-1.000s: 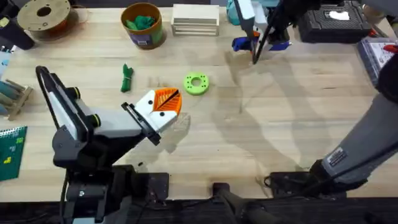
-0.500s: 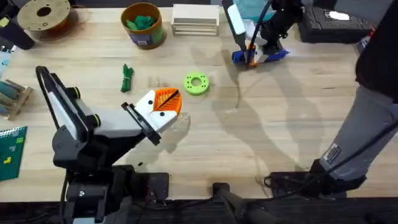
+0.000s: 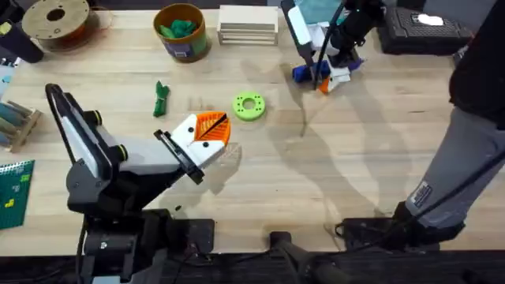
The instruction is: Pick up the gripper from the table and insert it into the empty holder that is missing its gripper. Then pick up a screw, insert it into the mounting hole, and use the screwdriver to tighten it. Finally, clean up the table by picking up the vegetable and placing it into the bucket.
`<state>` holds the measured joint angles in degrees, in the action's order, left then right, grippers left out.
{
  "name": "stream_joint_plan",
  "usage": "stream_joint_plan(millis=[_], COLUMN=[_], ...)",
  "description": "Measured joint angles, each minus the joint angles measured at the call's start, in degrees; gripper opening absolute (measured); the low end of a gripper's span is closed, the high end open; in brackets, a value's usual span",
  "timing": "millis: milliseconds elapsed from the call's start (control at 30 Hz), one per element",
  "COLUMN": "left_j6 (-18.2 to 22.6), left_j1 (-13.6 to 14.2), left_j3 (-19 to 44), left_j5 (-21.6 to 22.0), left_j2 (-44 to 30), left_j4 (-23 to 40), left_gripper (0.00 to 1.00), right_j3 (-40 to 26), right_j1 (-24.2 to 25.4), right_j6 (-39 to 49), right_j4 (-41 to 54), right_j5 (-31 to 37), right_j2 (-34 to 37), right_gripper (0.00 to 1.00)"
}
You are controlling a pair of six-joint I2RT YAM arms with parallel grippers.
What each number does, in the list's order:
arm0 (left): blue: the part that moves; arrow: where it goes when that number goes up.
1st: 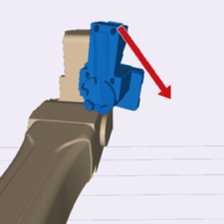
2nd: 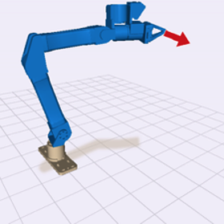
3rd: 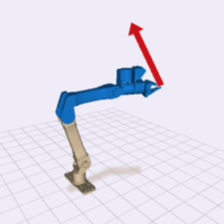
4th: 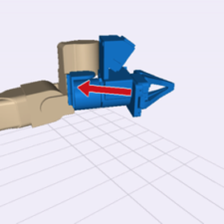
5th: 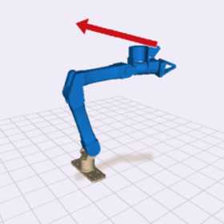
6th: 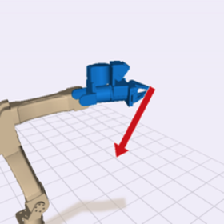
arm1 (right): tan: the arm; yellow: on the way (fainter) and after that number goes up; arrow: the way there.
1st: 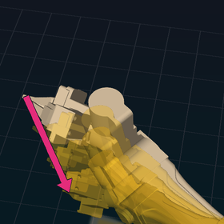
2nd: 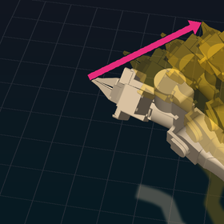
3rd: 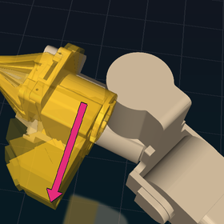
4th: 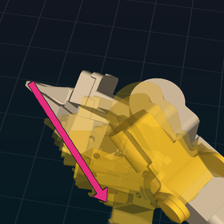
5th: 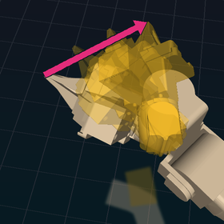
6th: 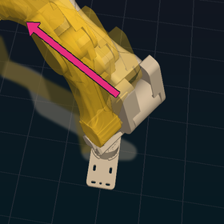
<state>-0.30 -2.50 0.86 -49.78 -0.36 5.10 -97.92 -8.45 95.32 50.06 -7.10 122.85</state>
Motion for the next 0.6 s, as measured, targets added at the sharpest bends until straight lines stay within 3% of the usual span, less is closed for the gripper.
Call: stream_joint_plan(millis=[300, 600], left_j6=[-0.02, -0.01], left_j1=[0.00, 0.00], left_j3=[0.00, 0.00], left_j5=[0.00, 0.00], left_j2=[0.00, 0.00], left_j4=[0.00, 0.00], left_gripper=[0.006, 0.006], right_j3=[-0.19, -0.16], right_j1=[0.00, 0.00], right_j6=[-0.78, -11.27], right_j4=[0.14, 2.04], right_j5=[0.09, 0.25], right_j2=[-0.09, -6.79], right_gripper=[0.990, 0.991])
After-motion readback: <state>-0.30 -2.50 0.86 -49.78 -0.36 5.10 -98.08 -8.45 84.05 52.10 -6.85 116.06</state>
